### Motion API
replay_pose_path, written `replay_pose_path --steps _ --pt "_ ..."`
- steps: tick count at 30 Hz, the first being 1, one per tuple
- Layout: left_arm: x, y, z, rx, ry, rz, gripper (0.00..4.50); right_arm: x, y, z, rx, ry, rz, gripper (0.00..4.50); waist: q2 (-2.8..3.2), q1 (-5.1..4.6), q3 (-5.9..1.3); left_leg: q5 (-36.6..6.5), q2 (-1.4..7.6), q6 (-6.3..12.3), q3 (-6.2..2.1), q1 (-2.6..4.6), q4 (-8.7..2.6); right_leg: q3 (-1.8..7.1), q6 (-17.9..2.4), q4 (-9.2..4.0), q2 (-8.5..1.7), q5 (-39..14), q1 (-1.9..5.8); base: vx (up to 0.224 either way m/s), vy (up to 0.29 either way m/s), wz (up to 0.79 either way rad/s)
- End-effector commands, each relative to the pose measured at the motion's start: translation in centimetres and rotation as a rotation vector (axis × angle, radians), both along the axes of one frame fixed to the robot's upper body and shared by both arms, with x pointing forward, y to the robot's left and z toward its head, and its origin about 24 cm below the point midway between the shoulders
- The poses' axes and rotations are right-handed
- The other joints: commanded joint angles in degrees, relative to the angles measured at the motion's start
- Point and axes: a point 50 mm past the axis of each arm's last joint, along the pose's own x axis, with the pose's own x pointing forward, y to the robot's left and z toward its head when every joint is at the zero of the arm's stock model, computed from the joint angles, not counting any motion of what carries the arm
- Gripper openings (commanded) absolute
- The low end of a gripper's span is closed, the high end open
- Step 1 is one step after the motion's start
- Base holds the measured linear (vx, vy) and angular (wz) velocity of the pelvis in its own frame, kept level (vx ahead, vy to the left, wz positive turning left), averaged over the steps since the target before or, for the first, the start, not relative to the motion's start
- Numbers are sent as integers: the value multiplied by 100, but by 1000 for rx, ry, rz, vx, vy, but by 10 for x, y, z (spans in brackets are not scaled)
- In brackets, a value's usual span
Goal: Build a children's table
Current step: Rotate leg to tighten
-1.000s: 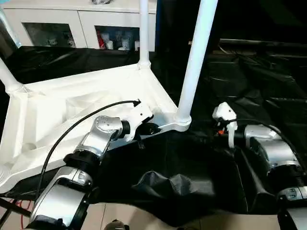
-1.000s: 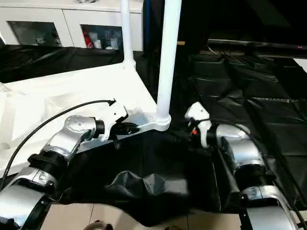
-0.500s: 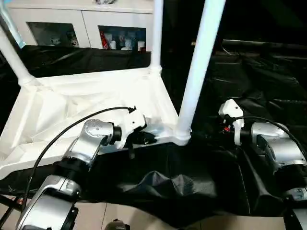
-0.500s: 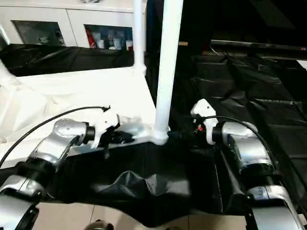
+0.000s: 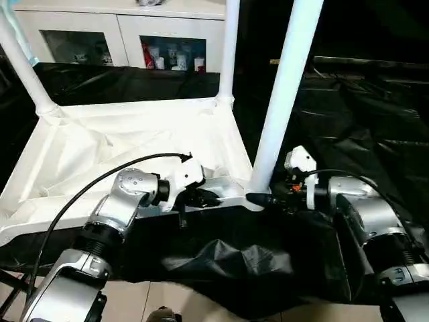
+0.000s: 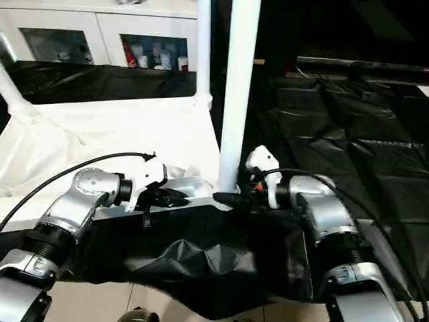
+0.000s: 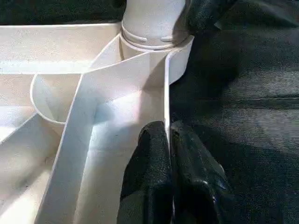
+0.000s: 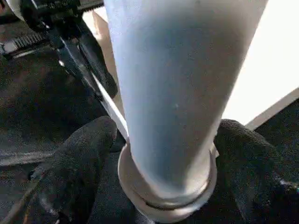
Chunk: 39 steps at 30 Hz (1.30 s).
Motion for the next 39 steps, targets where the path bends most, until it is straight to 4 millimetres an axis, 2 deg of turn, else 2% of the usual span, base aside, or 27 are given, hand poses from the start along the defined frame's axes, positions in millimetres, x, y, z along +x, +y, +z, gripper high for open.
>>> replay_pose_path --steps 1,2,4,5,6,7,9,11,12,14,15,16,17,18,19,20,22,25,26,27,29,32,33,34,37,38,39 --pt "5 -14 10 -59 -66 -3 28 1 -8 6 -31 -33 -15 381 -73 -23 -404 -1436 127 208 -54 86 -371 176 -1133 -433 -286 -1571 282 0 0 0" --pt "5 -14 10 -59 -66 -3 44 1 -8 6 -31 -33 -15 383 -74 -23 -398 -1460 125 213 -51 90 -373 177 -1120 -446 -280 -1614 278 0 0 0" --pt "8 -16 14 -99 -68 27 44 -7 -29 4 -53 -8 -50 383 -50 3 -404 -1433 130 217 -49 98 -363 179 -1106 -444 -282 -1553 288 0 0 0" --pt "8 -16 14 -99 -68 27 55 -7 -29 4 -53 -8 -50 383 -50 3 -404 -1433 130 217 -49 98 -363 179 -1106 -444 -282 -1553 288 0 0 0" --pt "8 -17 16 -121 -58 34 62 -11 -36 3 -58 0 -59 383 -75 30 -408 -1365 131 256 -43 77 -355 174 -1188 -427 -279 -1366 310 0 0 0" --pt "6 -14 19 -144 -71 34 83 -17 -42 3 -64 14 -54 383 -11 53 -416 -1371 128 268 -53 67 -349 167 -1200 -411 -283 -1326 310 0 0 0" --pt "3 -7 25 -178 -84 45 92 -25 -46 2 -59 31 -41 383 -58 49 -419 -1375 144 310 -60 52 -352 165 -1212 -402 -290 -1176 344 0 0 0" --pt "0 0 29 -196 -88 54 99 -29 -46 3 -51 42 -28 383 -39 -10 -407 -1403 121 367 -57 27 -347 138 -1228 -418 -276 -1292 333 0 0 0" --pt "-1 2 30 -202 -85 57 112 -31 -46 3 -48 45 -22 383 -53 -27 -407 -1413 128 352 -58 24 -352 140 -1212 -417 -279 -1336 346 0 0 0" --pt "-8 13 34 -204 -79 79 127 -35 -39 4 -29 50 2 383 -46 -59 -398 -1465 147 323 -71 34 -370 146 -1165 -413 -282 -1539 335 0 0 0" --pt "-13 21 36 -200 -77 97 143 -37 -34 5 -9 52 18 383 5 -93 -374 -1630 139 296 -62 65 -377 150 -1103 -460 -257 -1862 283 0 0 0" --pt "-20 32 36 -191 -66 129 143 -39 -26 6 27 59 39 383 27 -97 -383 -1664 162 251 -83 63 -394 153 -1111 -435 -278 -1847 307 0 0 0" --pt "-20 32 36 -191 -66 129 150 -39 -26 6 27 59 39 383 27 -97 -383 -1664 162 251 -83 63 -394 153 -1111 -435 -278 -1847 307 0 0 0" --pt "-22 35 36 -188 -63 138 160 -40 -23 7 38 61 45 383 36 -146 -350 -1971 137 207 -74 100 -410 141 -969 -518 -234 -2299 234 0 0 0" --pt "-33 48 35 -178 -46 177 171 -44 -14 7 65 73 82 383 29 -165 -359 -1973 165 142 -110 67 -438 156 -1010 -472 -260 -2157 274 0 0 0" --pt "-42 57 35 -176 -28 207 171 -46 -8 5 75 87 99 383 35 -179 -341 -2021 159 132 -103 57 -448 153 -992 -477 -236 -2212 257 0 0 0" --pt "-58 69 34 -180 12 244 188 -50 1 2 82 110 128 383 55 -184 -350 -2130 159 82 -100 116 -441 166 -1016 -491 -233 -2219 215 0 0 0" --pt "-74 79 34 -182 47 277 195 -53 9 0 88 125 154 383 41 -173 -319 -2271 153 53 -90 131 -459 182 -981 -516 -208 -2334 172 0 0 0" --pt "-80 85 33 -178 60 300 218 -54 14 -1 97 130 168 383 7 -169 -317 -2306 156 41 -89 136 -456 187 -976 -516 -220 -2361 171 0 0 0" --pt "-83 88 31 -171 62 317 227 -54 17 0 106 126 172 383 -23 -172 -294 -2361 146 41 -95 118 -473 190 -862 -542 -219 -2569 170 0 0 0" --pt "-86 91 30 -163 65 336 234 -54 21 0 116 122 176 383 -3 -173 -298 -2359 138 31 -109 118 -470 200 -794 -548 -244 -2691 169 0 0 0" --pt "-108 110 23 -138 83 469 267 -40 55 1 213 102 113 383 -43 -245 -256 -2423 130 -41 -163 42 -519 183 -616 -552 -263 -3011 183 0 0 0" --pt "-109 111 23 -138 85 474 279 -40 57 2 217 101 112 383 -22 -264 -271 -2435 125 -78 -179 37 -518 178 -611 -534 -273 -3044 187 0 0 0" --pt "-113 113 22 -138 91 492 284 -38 62 2 230 95 111 383 9 -268 -263 -2617 135 -119 -177 129 -507 202 -579 -586 -251 -3098 93 0 0 0" --pt "-132 125 18 -152 118 563 306 -27 78 4 257 53 56 383 -10 -284 -207 -2842 130 -169 -181 132 -531 216 -610 -605 -219 -3061 69 0 0 0" --pt "-140 132 15 -146 123 599 306 -19 82 5 265 36 -3 383 -12 -292 -211 -2880 130 -190 -181 134 -511 229 -649 -591 -244 -3077 37 0 0 0" --pt "-148 138 11 -135 130 632 328 -12 84 5 271 25 -55 383 3 -327 -215 -2917 124 -222 -206 124 -538 218 -587 -592 -228 -3133 65 0 0 0"
